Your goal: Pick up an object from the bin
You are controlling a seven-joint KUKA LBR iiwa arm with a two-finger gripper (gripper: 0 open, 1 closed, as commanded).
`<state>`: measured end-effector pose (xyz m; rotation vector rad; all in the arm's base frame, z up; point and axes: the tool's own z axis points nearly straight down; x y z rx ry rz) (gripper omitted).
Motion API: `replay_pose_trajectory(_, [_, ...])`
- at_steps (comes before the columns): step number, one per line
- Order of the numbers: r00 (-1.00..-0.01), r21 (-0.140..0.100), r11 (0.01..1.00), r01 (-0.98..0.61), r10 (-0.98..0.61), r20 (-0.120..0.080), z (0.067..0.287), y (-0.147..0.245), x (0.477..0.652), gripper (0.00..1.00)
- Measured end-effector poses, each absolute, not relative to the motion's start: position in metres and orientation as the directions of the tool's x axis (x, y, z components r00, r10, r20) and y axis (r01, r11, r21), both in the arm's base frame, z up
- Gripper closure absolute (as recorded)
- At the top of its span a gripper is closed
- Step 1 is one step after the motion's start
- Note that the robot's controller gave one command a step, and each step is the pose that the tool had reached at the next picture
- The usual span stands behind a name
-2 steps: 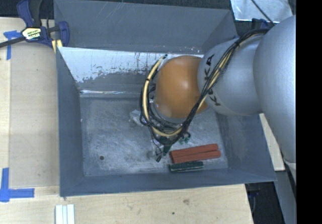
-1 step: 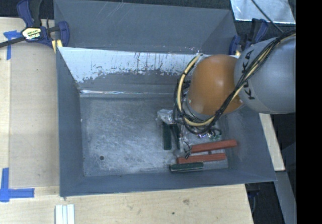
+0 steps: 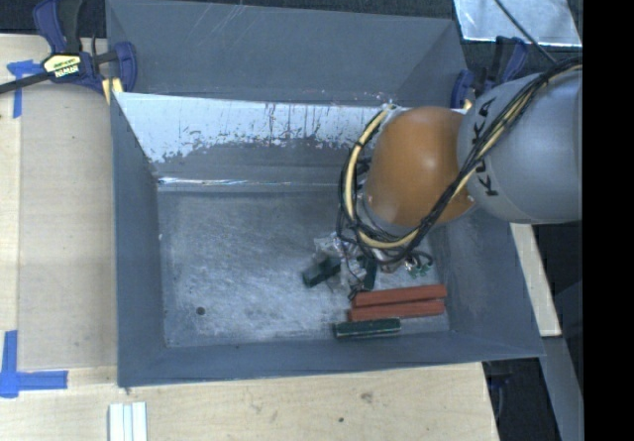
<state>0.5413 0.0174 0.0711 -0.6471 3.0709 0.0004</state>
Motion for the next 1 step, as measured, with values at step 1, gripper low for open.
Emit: replay_pose_trajectory(1, [-0.912, -0.006, 0.912, -0.410, -0.410, -0.012, 0.2230, -0.0068, 0.5494, 1.00])
